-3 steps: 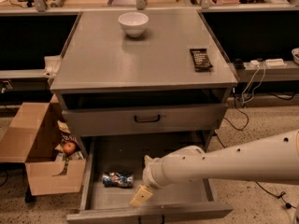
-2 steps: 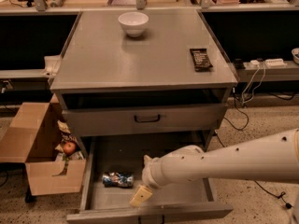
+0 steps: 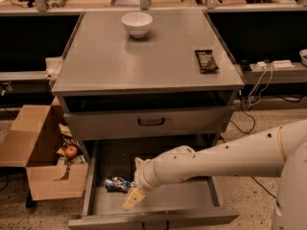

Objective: Pick redbull can from middle drawer and place on counter

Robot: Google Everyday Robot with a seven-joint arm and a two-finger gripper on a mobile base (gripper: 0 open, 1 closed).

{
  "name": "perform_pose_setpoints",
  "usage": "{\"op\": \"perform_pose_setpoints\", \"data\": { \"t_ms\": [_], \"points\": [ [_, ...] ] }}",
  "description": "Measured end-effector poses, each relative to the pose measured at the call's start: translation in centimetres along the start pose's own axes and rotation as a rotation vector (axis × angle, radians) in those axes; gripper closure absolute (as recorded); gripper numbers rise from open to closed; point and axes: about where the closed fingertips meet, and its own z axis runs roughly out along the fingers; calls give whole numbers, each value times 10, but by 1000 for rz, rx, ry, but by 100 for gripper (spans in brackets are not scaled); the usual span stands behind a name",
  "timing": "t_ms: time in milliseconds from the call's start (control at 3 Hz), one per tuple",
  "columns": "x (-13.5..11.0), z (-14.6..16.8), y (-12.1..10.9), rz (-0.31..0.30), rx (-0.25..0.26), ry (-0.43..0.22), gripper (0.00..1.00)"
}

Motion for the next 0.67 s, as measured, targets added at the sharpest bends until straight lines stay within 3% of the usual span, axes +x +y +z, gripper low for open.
{"op": "perform_pose_setpoints", "data": {
  "t_ms": [667],
  "points": [
    [-18,46,-8,2,-64,-106,0]
  ]
}}
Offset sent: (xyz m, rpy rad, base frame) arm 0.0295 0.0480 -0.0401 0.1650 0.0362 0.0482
